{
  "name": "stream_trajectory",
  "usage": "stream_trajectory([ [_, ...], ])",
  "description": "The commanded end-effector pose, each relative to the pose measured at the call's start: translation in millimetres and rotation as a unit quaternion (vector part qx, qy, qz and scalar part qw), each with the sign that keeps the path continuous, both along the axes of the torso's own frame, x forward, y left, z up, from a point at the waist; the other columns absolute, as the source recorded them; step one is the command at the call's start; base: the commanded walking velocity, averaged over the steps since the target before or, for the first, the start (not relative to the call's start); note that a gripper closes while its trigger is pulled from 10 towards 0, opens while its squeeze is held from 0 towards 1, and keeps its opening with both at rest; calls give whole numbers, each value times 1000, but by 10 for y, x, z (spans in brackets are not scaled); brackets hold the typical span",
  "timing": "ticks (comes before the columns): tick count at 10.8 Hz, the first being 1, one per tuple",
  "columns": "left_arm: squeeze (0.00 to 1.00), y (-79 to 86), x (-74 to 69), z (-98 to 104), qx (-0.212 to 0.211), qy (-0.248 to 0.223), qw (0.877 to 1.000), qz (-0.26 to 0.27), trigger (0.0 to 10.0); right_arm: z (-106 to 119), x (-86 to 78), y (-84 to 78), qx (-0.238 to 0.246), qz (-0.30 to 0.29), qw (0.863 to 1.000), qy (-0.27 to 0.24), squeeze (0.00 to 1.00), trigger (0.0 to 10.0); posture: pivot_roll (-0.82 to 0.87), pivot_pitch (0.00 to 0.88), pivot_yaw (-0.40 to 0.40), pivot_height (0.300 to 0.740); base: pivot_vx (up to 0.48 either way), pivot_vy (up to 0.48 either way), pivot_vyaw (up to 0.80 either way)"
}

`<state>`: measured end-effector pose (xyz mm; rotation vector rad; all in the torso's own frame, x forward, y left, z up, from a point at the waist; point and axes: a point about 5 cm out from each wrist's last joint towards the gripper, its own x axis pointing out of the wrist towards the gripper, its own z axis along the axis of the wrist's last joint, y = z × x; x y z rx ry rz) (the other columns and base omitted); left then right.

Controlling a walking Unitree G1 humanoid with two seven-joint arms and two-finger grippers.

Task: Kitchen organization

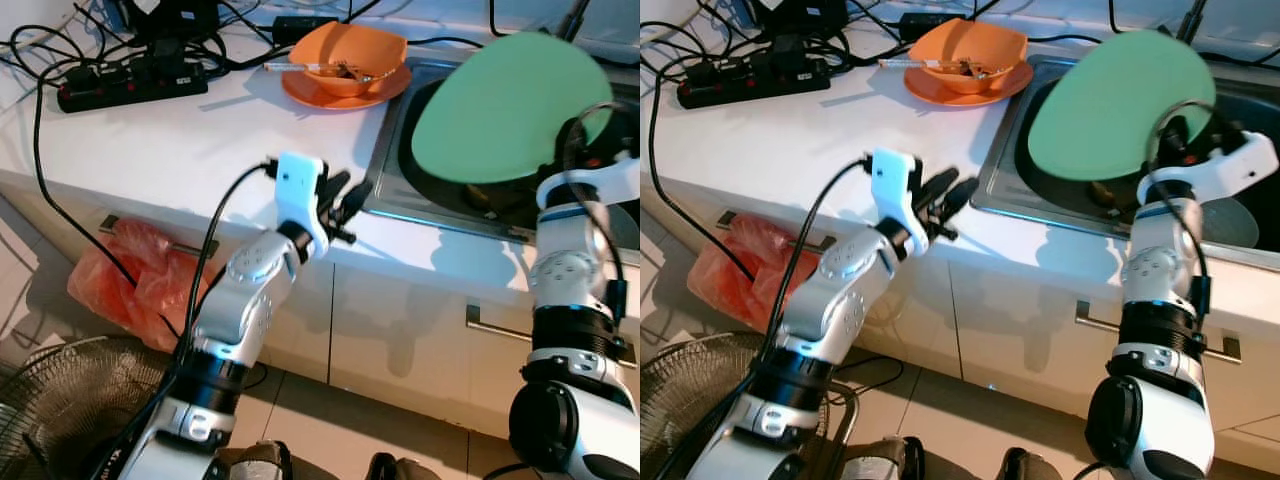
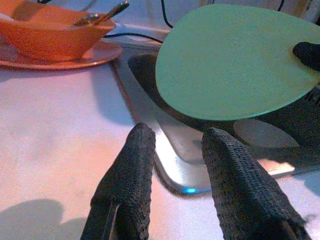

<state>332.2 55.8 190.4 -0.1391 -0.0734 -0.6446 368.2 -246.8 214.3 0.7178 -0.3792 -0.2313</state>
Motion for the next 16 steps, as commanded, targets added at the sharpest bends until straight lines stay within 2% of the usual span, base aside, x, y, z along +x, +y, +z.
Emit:
stream_trajectory([
  [1,0,-6,-31,14,8,-10,1000,-5,10000,184,15,-12,-32,-14,999,-27,0,10000,178,112,32,740,0,0,0],
  [2,0,-3,-48,-5,11,-8,1000,-7,10000,145,18,-6,-80,-26,996,-10,0,10000,180,109,35,740,0,0,0],
  [6,0,-27,-85,-41,21,-8,1000,-14,10000,92,97,-43,-204,-57,977,35,0,10000,187,98,35,740,0,0,0],
  [7,0,-34,-94,-45,23,-9,1000,-14,10000,79,111,-15,-213,-54,975,36,0,10000,191,97,34,740,0,0,0],
  [9,0,-39,-110,-49,26,-11,999,-15,10000,11,161,139,-242,-27,969,38,0,10000,194,96,33,740,0,0,0],
  [10,0,-44,-113,-52,27,-12,999,-16,10000,-114,190,282,-251,12,967,52,0,10000,197,96,32,740,0,0,0],
  [11,0,-47,-114,-50,27,-12,999,-16,10000,-185,196,374,-275,31,959,61,0,10000,200,101,30,740,0,0,0],
  [12,0,-49,-118,-54,28,-12,999,-16,10000,-261,198,462,-280,52,956,67,0,10000,201,102,30,740,0,0,0],
  [16,0,-31,-114,-53,29,-12,999,-10,10000,-321,227,566,-284,71,953,77,0,10000,206,110,27,740,0,0,0],
])
